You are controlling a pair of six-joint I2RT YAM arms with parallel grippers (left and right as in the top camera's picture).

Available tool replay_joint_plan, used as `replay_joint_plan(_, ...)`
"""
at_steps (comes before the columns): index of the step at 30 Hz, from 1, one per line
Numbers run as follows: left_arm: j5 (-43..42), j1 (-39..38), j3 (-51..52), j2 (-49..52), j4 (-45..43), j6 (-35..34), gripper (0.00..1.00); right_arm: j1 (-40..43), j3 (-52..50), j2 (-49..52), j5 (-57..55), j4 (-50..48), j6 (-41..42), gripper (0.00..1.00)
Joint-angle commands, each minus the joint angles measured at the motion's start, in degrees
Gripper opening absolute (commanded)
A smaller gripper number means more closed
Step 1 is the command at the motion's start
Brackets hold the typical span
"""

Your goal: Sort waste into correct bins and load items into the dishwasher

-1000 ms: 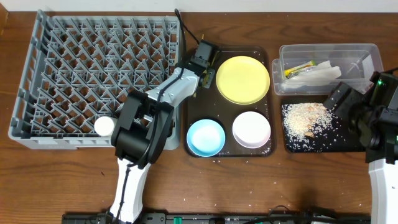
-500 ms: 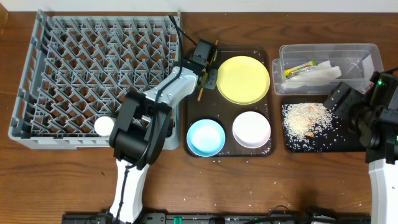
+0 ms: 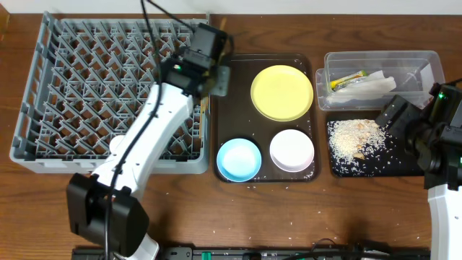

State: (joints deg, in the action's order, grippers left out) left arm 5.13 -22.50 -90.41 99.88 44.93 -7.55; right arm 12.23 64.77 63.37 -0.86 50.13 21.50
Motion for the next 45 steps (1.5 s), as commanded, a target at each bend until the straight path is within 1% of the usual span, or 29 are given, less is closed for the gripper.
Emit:
replay_joint_plan(1,2.3,3.5,1.4,1.8,2.8,-1.3,0.08,0.1,0.2,0.1,-0.2,0.0,0.3,0.99)
replay_joint_plan(3,-0.1,4.7,2.9,3.0,2.1,-1.3,0.08,0.1,0.2,0.1,-0.2,0.0,0.3,0.99)
replay_joint_plan(6,-0.4,5.4,5.0,5.6,0.8,-1.3,0.08,0.1,0.2,0.1,-0.2,0.0,0.3,0.99)
replay_joint_plan(11,-3.1,5.4,5.1,9.2,-0.5,-1.3,0.08,0.1,0.2,0.1,-0.2,0.0,0.3,0.99)
replay_joint_plan(15,-1.4,5.5,5.1,12.3,-1.7,-1.4,0.09,0.1,0.2,0.1,-0.2,0.0,0.3,0.99)
replay_joint_plan(16,-1.5,5.5,5.0,11.9,-1.7,-1.4,0.09,0.1,0.2,0.1,-0.2,0.0,0.3,0.99)
replay_joint_plan(18,-1.5,5.5,3.7,8.6,-1.1,-1.4,0.27,0.1,0.2,0.1,-0.2,0.0,0.3,0.99)
replay_joint_plan(20,-1.5,5.5,3.1,5.9,-1.0,-1.4,0.32,0.1,0.2,0.1,-0.2,0.0,0.3,0.99)
replay_joint_plan(26,-2.5,5.3,3.2,-1.6,-0.1,-1.4,0.33,0.1,0.2,0.1,-0.2,0.0,0.3,0.99)
replay_joint_plan(28,-8.9,4.7,3.2,-3.7,1.2,-2.6,0.33,0.1,0.2,0.1,-0.2,0.0,0.3,0.99)
replay_joint_plan(30,-17.6,3.0,3.2,-4.5,1.3,-3.3,0.33,0.1,0.2,0.1,-0.2,0.0,0.3,0.99)
replay_joint_plan(32,-20.5,1.2,3.2,-4.4,1.6,-3.3,0.33,0.1,0.2,0.1,-0.2,0.0,0.3,0.99)
replay_joint_plan(34,-20.8,-1.7,3.3,-4.4,2.2,-3.3,0.34,0.1,0.2,0.1,-0.2,0.0,0.3,0.99)
replay_joint_plan(36,-20.8,-4.9,3.3,-4.4,2.7,-3.3,0.40,0.1,0.2,0.1,-0.2,0.0,0.3,0.99)
replay_joint_plan(38,-20.8,-8.4,3.3,-4.4,2.7,-3.3,0.50,0.1,0.2,0.1,-0.2,0.0,0.3,0.99)
replay_joint_plan(40,-20.7,-11.4,3.3,-4.4,2.6,-3.3,0.56,0.1,0.2,0.1,-0.2,0.0,0.3,0.99)
replay_joint_plan(42,-20.5,-14.8,3.9,-4.2,1.8,-2.3,0.63,0.1,0.2,0.1,-0.2,0.0,0.3,0.99)
replay_joint_plan(43,-19.3,-16.2,4.2,-3.8,1.4,-2.0,0.66,0.1,0.2,0.1,-0.2,0.1,0.3,0.99)
replay_joint_plan(45,-14.1,-18.8,4.9,-1.9,0.8,-2.0,0.67,0.1,0.2,0.1,-0.2,0.0,0.3,0.99)
